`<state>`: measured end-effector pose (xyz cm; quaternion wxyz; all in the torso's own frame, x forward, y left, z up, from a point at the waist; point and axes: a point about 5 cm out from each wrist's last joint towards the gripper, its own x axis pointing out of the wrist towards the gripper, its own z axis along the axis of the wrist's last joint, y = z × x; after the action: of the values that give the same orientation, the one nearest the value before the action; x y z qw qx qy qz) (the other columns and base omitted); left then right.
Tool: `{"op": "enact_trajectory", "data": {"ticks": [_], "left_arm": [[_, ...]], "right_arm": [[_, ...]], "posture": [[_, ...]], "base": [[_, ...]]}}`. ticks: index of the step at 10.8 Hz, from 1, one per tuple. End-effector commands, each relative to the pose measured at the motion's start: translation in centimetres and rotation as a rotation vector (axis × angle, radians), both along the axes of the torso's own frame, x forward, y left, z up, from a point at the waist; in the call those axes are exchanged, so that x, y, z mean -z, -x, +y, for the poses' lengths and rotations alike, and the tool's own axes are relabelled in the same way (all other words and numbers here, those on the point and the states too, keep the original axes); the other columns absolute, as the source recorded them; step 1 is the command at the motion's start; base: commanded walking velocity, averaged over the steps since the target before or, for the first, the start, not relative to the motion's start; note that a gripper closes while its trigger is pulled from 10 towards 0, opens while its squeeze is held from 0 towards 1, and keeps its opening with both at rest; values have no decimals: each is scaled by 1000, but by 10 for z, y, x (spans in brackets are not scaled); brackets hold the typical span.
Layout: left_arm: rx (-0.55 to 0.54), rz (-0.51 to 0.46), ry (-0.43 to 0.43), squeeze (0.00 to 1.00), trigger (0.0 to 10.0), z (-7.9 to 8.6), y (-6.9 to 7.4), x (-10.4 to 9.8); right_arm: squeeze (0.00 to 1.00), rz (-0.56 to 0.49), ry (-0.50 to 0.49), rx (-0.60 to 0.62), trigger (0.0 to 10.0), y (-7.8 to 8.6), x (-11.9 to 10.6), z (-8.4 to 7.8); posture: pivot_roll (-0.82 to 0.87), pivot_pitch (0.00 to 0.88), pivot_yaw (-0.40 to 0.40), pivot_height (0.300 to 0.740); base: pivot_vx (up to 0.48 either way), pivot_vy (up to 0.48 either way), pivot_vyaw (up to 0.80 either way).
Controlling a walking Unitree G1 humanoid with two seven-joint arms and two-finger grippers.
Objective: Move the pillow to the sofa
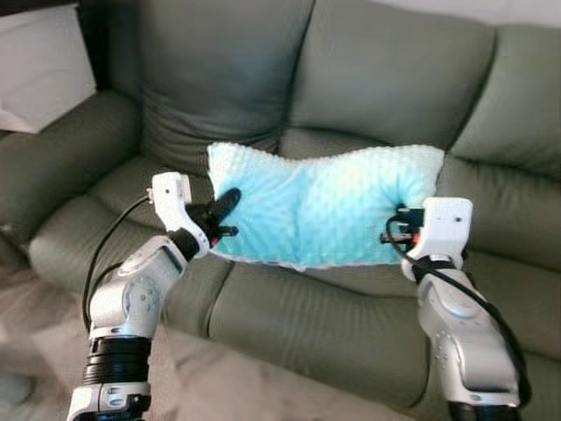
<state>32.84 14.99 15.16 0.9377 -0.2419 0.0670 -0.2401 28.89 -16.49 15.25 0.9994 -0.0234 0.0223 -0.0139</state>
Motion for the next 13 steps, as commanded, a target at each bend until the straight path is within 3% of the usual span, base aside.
{"op": "enact_trajectory", "data": {"ticks": [1, 3, 12, 13], "left_arm": [[-11, -13, 10, 0, 10000, 3, -1, -4], [-15, -11, 12, 0, 10000, 3, -2, -4], [-29, 21, 18, 0, 10000, 7, -3, -2], [-28, 23, 17, 0, 10000, 7, -3, -2]], "right_arm": [[0, -16, 7, 0, 10000, -1, -4, 0], [0, -12, 7, 1, 10000, -2, -4, 0], [0, -10, -6, 3, 10000, -1, -3, 2], [0, -13, -1, 0, 10000, -1, -3, 2]], "posture": [[-118, 75, -65, 740], [-118, 73, -65, 740], [-117, 82, -60, 740], [-118, 82, -60, 740]], "base": [[0, 0, 0], [0, 0, 0], [0, 0, -780], [0, 0, 0]]}}
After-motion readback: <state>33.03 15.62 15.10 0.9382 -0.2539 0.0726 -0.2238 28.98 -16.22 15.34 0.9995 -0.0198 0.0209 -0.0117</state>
